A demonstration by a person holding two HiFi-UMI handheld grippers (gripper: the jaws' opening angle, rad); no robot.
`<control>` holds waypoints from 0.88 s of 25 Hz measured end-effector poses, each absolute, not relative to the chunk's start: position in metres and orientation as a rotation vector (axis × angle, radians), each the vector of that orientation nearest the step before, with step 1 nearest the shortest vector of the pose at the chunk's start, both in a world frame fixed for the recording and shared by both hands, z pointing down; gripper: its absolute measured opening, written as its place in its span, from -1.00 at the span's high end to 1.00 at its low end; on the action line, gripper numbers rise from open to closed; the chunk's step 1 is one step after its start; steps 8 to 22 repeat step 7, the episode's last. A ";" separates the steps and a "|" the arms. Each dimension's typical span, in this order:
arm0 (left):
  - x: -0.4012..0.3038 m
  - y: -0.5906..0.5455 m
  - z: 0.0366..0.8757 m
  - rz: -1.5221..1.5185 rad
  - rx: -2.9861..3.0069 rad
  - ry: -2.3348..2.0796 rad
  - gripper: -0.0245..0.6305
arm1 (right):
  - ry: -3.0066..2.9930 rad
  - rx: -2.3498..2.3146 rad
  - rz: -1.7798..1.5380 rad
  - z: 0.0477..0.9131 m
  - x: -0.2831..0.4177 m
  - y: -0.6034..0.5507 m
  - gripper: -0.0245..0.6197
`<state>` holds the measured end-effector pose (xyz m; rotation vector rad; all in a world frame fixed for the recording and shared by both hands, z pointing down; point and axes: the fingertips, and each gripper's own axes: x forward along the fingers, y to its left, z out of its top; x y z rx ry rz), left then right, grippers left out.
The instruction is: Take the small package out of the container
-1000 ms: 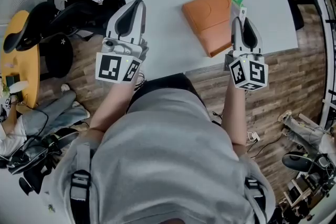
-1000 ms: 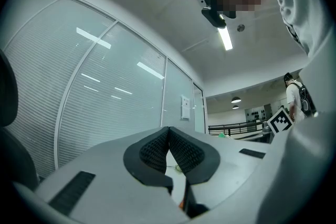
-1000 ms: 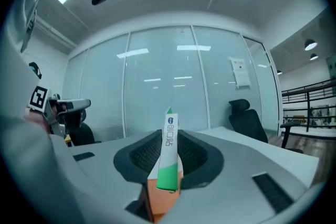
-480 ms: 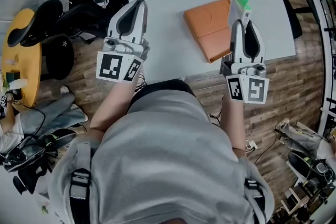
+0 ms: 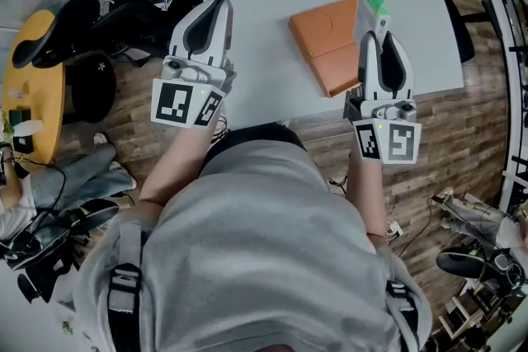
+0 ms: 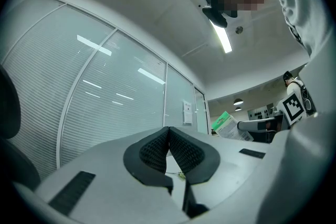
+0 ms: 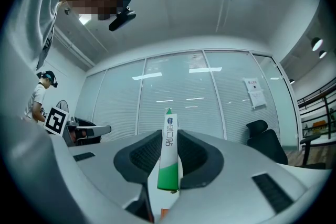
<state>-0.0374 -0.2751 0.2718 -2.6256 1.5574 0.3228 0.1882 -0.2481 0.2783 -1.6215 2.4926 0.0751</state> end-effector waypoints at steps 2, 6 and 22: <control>-0.037 -0.274 0.272 0.322 -2.627 1.556 0.86 | 2.493 -1.621 0.074 0.278 0.189 -0.246 0.57; -0.036 -0.274 0.273 0.316 -2.631 1.557 0.86 | 2.492 -1.619 0.074 0.277 0.190 -0.246 0.57; -0.036 -0.274 0.273 0.315 -2.631 1.558 0.86 | 2.492 -1.619 0.073 0.277 0.190 -0.246 0.57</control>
